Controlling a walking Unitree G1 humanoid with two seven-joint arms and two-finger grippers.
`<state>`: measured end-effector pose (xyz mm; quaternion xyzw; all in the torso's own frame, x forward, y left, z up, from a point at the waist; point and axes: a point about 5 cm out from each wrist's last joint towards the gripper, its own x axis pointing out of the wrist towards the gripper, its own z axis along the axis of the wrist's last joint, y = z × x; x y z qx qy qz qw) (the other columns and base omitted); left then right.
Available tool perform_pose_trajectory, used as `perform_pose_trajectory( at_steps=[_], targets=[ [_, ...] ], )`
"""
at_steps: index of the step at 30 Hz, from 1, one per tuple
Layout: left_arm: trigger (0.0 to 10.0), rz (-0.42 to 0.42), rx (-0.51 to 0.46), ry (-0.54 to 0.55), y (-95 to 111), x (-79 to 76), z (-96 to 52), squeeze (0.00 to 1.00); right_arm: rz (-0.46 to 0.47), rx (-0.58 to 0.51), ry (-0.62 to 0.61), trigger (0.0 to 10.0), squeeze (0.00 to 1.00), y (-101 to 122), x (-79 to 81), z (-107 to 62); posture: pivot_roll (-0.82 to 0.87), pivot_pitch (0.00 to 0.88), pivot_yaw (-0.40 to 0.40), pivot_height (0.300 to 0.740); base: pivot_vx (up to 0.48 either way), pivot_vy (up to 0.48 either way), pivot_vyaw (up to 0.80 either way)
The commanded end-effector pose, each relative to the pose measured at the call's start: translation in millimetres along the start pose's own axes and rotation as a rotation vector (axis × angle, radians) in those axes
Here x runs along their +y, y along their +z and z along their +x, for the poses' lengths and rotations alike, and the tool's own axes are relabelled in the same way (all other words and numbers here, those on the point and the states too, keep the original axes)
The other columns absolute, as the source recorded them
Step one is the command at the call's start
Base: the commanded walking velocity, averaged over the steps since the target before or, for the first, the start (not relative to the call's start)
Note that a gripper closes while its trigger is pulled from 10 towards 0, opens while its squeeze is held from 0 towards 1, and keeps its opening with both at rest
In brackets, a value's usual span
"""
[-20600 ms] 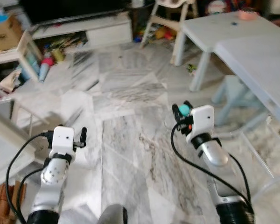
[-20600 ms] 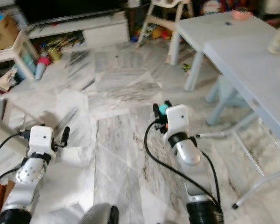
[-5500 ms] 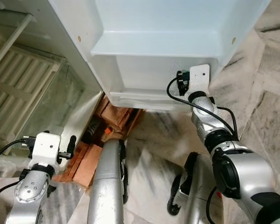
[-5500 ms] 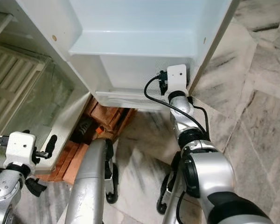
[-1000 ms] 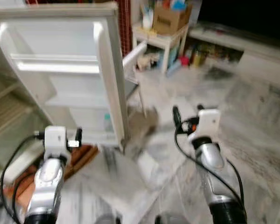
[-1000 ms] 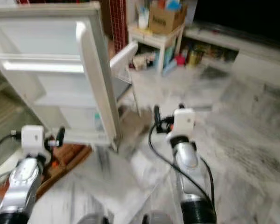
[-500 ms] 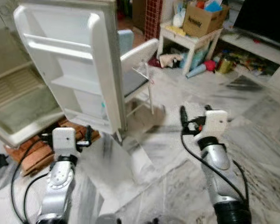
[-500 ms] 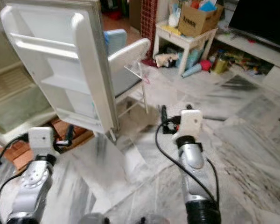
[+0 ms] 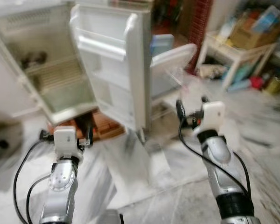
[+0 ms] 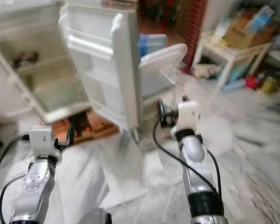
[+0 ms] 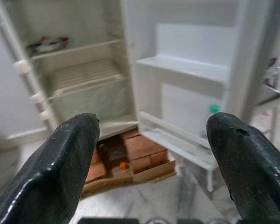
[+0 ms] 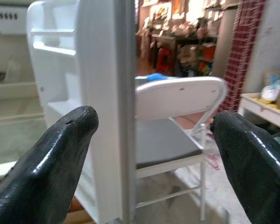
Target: Restocking fridge
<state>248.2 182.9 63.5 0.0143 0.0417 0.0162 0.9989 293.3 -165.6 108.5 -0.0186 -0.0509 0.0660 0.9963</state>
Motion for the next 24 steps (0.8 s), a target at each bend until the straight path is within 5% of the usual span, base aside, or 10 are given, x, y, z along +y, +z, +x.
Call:
perform_pose_trajectory(
  at_steps=[1, 17, 24],
  targets=[
    [10.0, 0.007, -0.024, 0.008, 7, 4.3, 3.5, 0.00, 0.009, -0.008, 0.020, 10.0, 0.00, 1, 4.1, 2.9, 0.02, 0.000, 0.039, 0.740, 0.375, 0.000, 0.44],
    [10.0, 0.027, -0.017, 0.007, 7, 5.1, 9.4, 0.00, -0.002, -0.034, 0.018, 10.0, 0.00, 5, 6.0, 14.9, 0.02, 0.000, 0.039, 0.740, 0.387, 0.000, 0.03],
    [10.0, 0.035, -0.007, 0.012, 6, 4.7, 9.8, 0.00, -0.034, -0.050, 0.054, 10.0, 0.00, 7, 9.1, 17.3, 0.02, 0.000, 0.039, 0.740, 0.119, -0.057, 0.23]
  ],
)
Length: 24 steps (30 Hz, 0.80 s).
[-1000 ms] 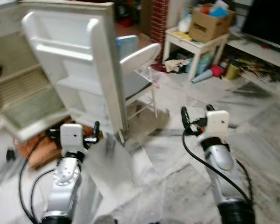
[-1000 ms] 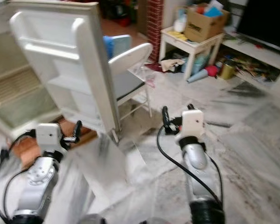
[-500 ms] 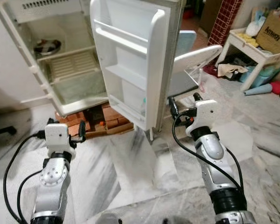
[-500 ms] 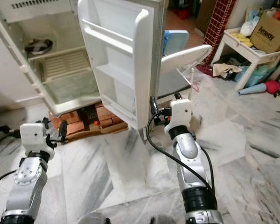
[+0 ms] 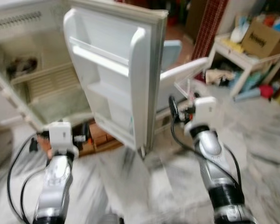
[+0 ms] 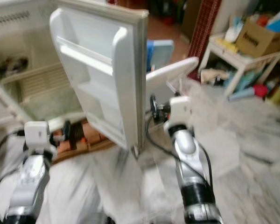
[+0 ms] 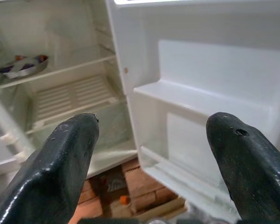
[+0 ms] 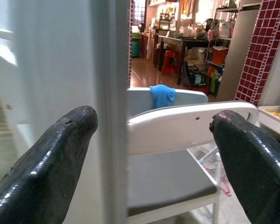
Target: Restocking fridge
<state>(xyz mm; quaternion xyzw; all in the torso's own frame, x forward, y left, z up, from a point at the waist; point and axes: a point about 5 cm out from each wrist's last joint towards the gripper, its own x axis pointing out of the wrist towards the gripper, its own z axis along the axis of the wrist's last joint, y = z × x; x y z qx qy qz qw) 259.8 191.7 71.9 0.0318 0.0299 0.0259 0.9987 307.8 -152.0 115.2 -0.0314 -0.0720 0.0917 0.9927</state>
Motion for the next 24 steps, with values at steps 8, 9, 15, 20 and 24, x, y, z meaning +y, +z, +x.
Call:
perform_pose_trajectory(
  at_steps=[8, 9, 15, 20, 24],
  targets=[
    [10.0, 0.031, 0.042, -0.003, -6.2, -5.2, -0.4, 0.00, 0.010, -0.012, -0.001, 10.0, 0.00, 0.7, -1.4, 0.4, 0.02, 0.000, 0.037, 0.740, 0.000, -0.469, 0.72],
    [10.0, 0.032, 0.044, -0.003, -6.4, -5.3, -0.2, 0.00, 0.011, -0.012, 0.000, 10.0, 0.00, 0.6, -1.2, 0.4, 0.02, 0.000, 0.038, 0.740, 0.000, -0.472, 0.68],
    [10.0, 0.040, 0.053, 0.000, -7.6, -5.5, 0.3, 0.00, 0.014, -0.011, 0.015, 10.0, 0.00, 0.2, 0.9, 1.3, 0.02, 0.000, 0.038, 0.740, 0.000, -0.480, 0.23],
    [10.0, 0.039, 0.060, 0.003, -8.5, -5.2, 0.1, 0.00, -0.010, -0.020, 0.015, 10.0, 0.00, 1.3, 1.7, 2.7, 0.02, 0.000, 0.038, 0.740, 0.000, -0.478, 0.64],
    [10.0, 0.027, 0.067, -0.006, -9.2, -6.2, 0.7, 0.00, 0.007, -0.011, 0.026, 10.0, 0.00, -1.2, 7.5, 2.7, 0.03, 0.000, 0.037, 0.740, 0.000, -0.187, 0.56]
  ],
)
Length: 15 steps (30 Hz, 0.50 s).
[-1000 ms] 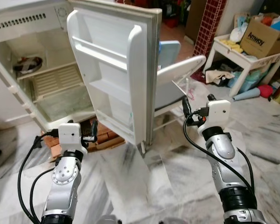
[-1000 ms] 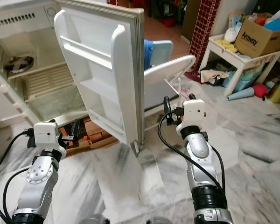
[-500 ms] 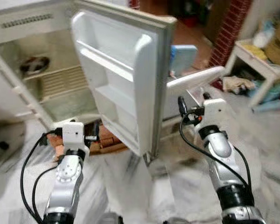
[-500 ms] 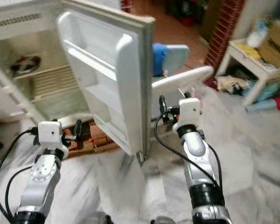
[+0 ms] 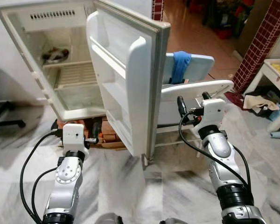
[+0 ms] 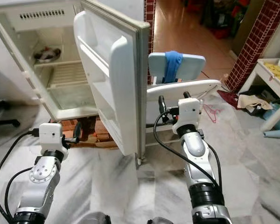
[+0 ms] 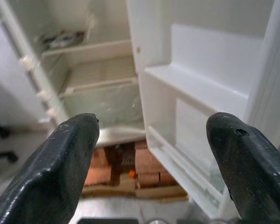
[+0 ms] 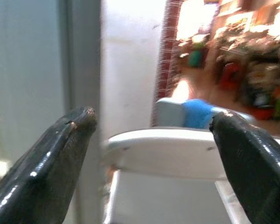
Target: Restocking fridge
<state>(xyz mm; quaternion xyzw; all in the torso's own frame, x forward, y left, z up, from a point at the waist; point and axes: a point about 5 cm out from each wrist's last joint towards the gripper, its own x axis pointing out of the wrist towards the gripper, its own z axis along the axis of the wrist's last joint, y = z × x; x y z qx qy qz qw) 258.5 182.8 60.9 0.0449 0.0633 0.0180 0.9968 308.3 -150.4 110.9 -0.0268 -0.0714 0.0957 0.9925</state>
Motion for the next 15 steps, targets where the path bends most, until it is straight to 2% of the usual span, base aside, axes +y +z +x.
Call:
perform_pose_trajectory(
  at_steps=[1, 7, 10, 15],
  targets=[
    [10.0, -0.007, 0.000, 0.012, 1.6, 3.2, 2.0, 0.00, -0.002, -0.009, 0.020, 10.0, 0.00, 2.5, 6.7, 2.4, 0.03, 0.000, 0.038, 0.740, 0.000, 0.000, 0.41],
    [10.0, -0.021, -0.014, 0.014, 3.6, 3.6, 2.5, 0.00, 0.026, -0.001, -0.006, 10.0, 0.00, 0.2, 6.4, 1.7, 0.03, 0.000, 0.039, 0.740, 0.000, 0.000, 0.00],
    [10.0, -0.019, -0.017, 0.010, 4.0, 3.6, 2.4, 0.00, -0.025, -0.010, 0.024, 10.0, 0.00, 1.0, 8.3, 1.0, 0.03, 0.000, 0.040, 0.740, 0.000, 0.000, 0.00],
    [10.0, -0.021, -0.036, -0.029, 5.6, -0.5, 1.6, 0.00, -0.033, -0.002, 0.021, 10.0, 0.00, -1.5, 8.6, -0.8, 0.03, 0.000, 0.041, 0.740, 0.000, 0.000, 0.78]
  ],
)
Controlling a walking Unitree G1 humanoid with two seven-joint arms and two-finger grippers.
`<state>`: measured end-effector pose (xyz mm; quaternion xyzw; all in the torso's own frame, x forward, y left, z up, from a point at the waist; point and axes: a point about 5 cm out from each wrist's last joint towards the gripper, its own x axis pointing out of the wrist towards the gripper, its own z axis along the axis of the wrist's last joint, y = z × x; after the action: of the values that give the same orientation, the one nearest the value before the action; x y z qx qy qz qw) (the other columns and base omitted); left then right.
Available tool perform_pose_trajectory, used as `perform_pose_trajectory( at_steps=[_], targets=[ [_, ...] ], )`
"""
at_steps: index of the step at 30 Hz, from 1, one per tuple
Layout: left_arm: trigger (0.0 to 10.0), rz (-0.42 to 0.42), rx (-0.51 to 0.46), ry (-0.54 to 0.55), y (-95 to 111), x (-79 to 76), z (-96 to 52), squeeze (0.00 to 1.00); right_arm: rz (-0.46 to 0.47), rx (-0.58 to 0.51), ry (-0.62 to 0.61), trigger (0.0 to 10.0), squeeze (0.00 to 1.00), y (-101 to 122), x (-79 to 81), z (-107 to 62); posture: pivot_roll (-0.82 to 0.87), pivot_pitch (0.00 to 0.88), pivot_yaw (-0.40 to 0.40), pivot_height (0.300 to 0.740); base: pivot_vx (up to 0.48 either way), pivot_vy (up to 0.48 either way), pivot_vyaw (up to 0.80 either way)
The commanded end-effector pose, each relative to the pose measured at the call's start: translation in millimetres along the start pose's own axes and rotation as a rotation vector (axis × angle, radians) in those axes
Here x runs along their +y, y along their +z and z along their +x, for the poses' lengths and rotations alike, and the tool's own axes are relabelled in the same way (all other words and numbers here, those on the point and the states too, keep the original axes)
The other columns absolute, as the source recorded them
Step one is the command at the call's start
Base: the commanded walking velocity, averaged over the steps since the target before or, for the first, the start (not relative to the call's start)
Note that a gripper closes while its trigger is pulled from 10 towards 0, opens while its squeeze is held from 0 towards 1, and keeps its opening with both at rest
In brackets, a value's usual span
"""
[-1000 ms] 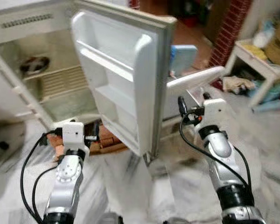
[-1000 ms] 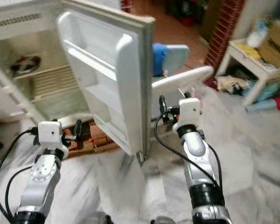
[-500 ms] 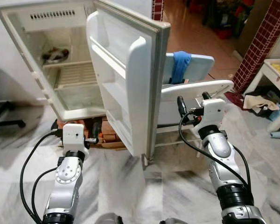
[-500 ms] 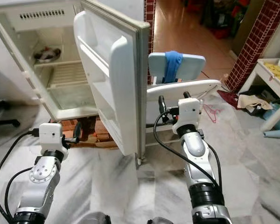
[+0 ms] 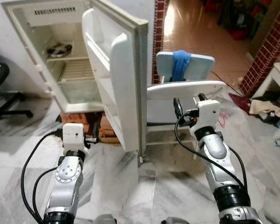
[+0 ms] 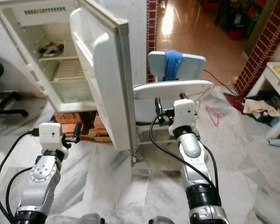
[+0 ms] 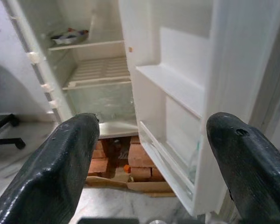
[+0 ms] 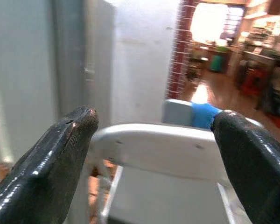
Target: Restocking fridge
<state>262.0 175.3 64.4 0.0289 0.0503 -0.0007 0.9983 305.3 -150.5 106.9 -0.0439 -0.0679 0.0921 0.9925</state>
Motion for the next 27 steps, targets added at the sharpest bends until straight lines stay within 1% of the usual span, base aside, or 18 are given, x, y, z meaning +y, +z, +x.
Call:
perform_pose_trajectory(
  at_steps=[1, 6, 15, 16, 17, 21, 24, 27],
  targets=[
    [10.0, 0.010, -0.008, 0.009, 1, 6.7, -1.3, 0.00, 0.001, -0.012, 0.026, 10.0, 0.00, 2, 7.8, 2.5, 0.03, 0.000, 0.041, 0.740, 0.000, 0.000, 0.78],
    [10.0, 0.006, -0.006, 0.011, 1, 6.6, -1.1, 0.00, 0.020, -0.004, 0.026, 10.0, 0.00, 1, 10.5, 2.2, 0.03, 0.000, 0.040, 0.740, 0.287, 0.000, 0.69],
    [10.0, 0.008, -0.004, 0.018, 0, 7.4, -0.5, 0.00, 0.032, -0.002, 0.006, 10.0, 0.00, 1, 6.3, 2.9, 0.03, 0.000, 0.037, 0.740, 0.227, 0.000, 0.00],
    [10.0, 0.009, 0.001, 0.024, 0, 8.3, -1.1, 0.00, 0.036, 0.001, -0.006, 10.0, 0.00, 0, 3.7, 0.2, 0.03, 0.000, 0.033, 0.740, 0.000, 0.000, 0.00],
    [10.0, 0.009, 0.001, 0.024, 0, 8.3, -1.1, 0.00, 0.036, 0.001, -0.006, 10.0, 0.00, 0, 3.7, 0.2, 0.03, 0.000, 0.033, 0.740, 0.000, 0.000, 0.00],
    [10.0, 0.013, 0.000, 0.029, -1, 11.4, -5.1, 0.00, 0.039, 0.018, -0.018, 10.0, 0.00, -3, 0.7, -10.3, 0.03, 0.000, 0.028, 0.740, 0.000, 0.000, 0.00],
    [10.0, 0.007, 0.003, 0.053, -4, 17.9, -14.0, 0.00, 0.043, 0.042, -0.022, 10.0, 0.00, -6, -0.3, -22.7, 0.03, 0.000, 0.026, 0.740, 0.000, 0.000, 0.00],
    [10.0, 0.001, 0.001, 0.056, -5, 19.4, -18.4, 0.00, 0.046, 0.046, -0.017, 10.0, 0.00, -7, -0.3, -24.2, 0.03, 0.000, 0.022, 0.740, 0.000, 0.000, 0.00]
  ],
)
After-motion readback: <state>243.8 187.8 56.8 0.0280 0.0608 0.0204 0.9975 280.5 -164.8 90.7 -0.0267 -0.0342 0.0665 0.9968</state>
